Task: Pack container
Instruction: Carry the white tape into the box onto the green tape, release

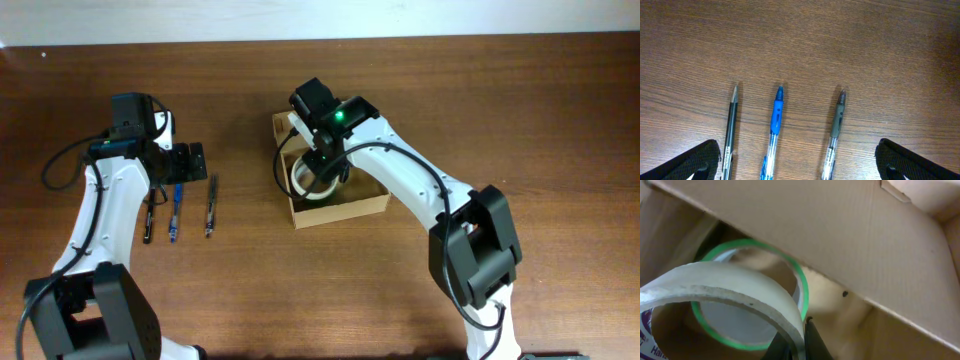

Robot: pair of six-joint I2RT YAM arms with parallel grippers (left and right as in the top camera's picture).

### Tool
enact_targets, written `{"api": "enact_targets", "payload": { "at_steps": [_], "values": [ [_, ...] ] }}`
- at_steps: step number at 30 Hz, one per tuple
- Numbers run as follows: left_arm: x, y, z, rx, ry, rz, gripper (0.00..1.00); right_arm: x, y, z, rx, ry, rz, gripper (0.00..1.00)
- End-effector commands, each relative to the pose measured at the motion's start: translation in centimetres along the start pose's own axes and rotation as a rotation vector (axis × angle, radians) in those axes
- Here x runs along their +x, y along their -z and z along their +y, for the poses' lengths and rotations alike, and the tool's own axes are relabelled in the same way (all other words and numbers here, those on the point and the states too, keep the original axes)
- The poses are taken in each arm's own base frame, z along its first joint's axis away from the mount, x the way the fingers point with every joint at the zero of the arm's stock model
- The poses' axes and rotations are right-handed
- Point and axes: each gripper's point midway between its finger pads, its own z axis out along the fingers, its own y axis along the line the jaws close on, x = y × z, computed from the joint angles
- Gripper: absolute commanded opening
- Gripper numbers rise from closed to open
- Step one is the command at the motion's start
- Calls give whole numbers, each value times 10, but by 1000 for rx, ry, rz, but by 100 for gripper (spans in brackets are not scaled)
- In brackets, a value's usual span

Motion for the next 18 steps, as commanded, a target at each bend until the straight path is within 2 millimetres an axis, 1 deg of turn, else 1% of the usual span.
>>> {"api": "enact_targets", "payload": {
  "at_steps": [1, 3, 6, 7, 10, 11, 12, 13, 16, 17, 18],
  "values": [
    [-6, 1, 2, -4, -8, -10, 99, -2, -7, -1, -8, -17, -5, 10],
    [-6, 1, 2, -4, -8, -10, 99, -5, -7, -1, -7, -18, -16, 13],
    [-6, 1, 2, -4, -8, -11, 99, -8, -2, -2, -6, -18, -25, 22],
    [-6, 1, 2, -4, -8, -10, 99, -11, 5, -2, -6, -18, -29, 25],
    [-6, 1, 2, -4, -8, -11, 99, -18, 29, -5, -3, -19, -48, 25],
    [-6, 1, 2, -4, -8, -11, 99, -22, 41, -8, 6, -21, -62, 26],
    [-6, 1, 2, -4, -8, -10, 99, -27, 55, -12, 27, -23, -81, 25],
    [-6, 1, 2, -4, -8, -11, 99, -37, 88, -25, 84, -31, -130, 26],
    [-6, 1, 2, -4, -8, -11, 99, -49, 156, -48, 185, -88, -243, 29],
    [-6, 1, 2, -4, -8, -11, 99, -49, 201, -63, 240, -117, -323, 30],
    [-6, 1, 2, -4, -8, -10, 99, -44, 226, -74, 276, -148, -368, 31]
  ]
}}
